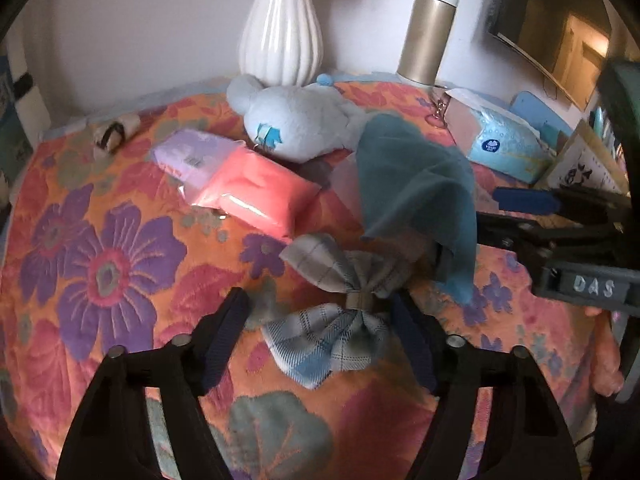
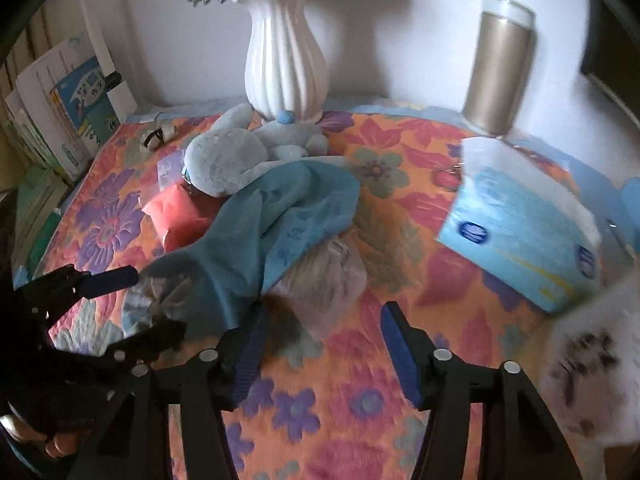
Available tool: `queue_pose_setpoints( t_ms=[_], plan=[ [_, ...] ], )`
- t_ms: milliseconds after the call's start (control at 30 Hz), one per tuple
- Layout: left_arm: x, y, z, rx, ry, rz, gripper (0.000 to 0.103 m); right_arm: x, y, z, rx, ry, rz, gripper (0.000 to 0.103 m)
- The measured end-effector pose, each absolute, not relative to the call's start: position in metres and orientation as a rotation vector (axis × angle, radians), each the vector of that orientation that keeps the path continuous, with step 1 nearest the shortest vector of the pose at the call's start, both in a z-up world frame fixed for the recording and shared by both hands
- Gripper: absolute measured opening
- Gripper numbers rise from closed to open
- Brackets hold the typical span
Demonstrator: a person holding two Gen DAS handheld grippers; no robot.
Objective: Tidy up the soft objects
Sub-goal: 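Grasp the gingham bow with left gripper while right grasps the blue cloth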
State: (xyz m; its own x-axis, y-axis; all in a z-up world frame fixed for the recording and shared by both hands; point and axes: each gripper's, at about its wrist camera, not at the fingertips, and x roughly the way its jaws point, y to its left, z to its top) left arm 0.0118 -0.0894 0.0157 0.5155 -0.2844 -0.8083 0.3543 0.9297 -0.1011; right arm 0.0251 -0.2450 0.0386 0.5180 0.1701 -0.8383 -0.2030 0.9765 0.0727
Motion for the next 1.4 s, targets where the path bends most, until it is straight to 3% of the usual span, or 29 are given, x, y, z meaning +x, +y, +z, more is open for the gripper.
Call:
queue_pose_setpoints(
  t_ms=[33,100,200,300,400,467,500,633,767,967,1100,1300,1400],
  plan=[
    [0.009,-0.089,0.016,0.089,0.942,-0.378,0.062,0.029,-0.243,0.037,-0.028,1.013,0.242,0.059],
    [0.006,-0.09,0.017,0.097,0.927,-0.388,0.036,0.03,-0.242,0.034,-0.054,1.052,0.231,0.06],
    [0.002,-0.086,0.018,0.082,0.908,-0.409,0.023,0.015,-0.249,0.045,-0.105,1.061,0.146,0.06],
    [-0.001,-0.081,0.023,0.063,0.872,-0.412,0.021,-0.002,-0.253,0.074,-0.031,0.978,0.22,0.064],
    [-0.002,-0.073,0.028,0.024,0.841,-0.403,0.021,0.004,-0.236,0.087,0.0,0.933,0.305,0.081],
    [-0.005,-0.065,0.031,-0.009,0.824,-0.417,0.021,0.016,-0.214,0.08,-0.044,0.931,0.314,0.081],
    [-0.006,-0.062,0.033,-0.019,0.811,-0.419,0.021,0.022,-0.207,0.075,-0.063,0.94,0.319,0.08],
    [-0.011,-0.052,0.035,-0.034,0.805,-0.416,0.021,0.039,-0.186,0.055,-0.14,0.979,0.287,0.041],
    [-0.013,-0.049,0.038,-0.048,0.793,-0.42,0.021,0.03,-0.198,0.067,-0.113,0.918,0.282,0.013],
    [-0.02,-0.05,0.039,-0.047,0.778,-0.407,0.021,-0.014,-0.234,0.118,0.056,0.765,0.345,0.012],
    [-0.024,-0.052,0.04,-0.036,0.769,-0.399,0.021,-0.061,-0.247,0.137,0.065,0.781,0.373,0.012],
    [-0.024,-0.052,0.04,-0.037,0.773,-0.392,0.021,-0.075,-0.259,0.089,0.079,1.021,0.376,0.014],
    [-0.022,-0.053,0.04,-0.036,0.777,-0.387,0.021,-0.059,-0.261,0.055,0.089,1.054,0.299,0.016]
  ],
)
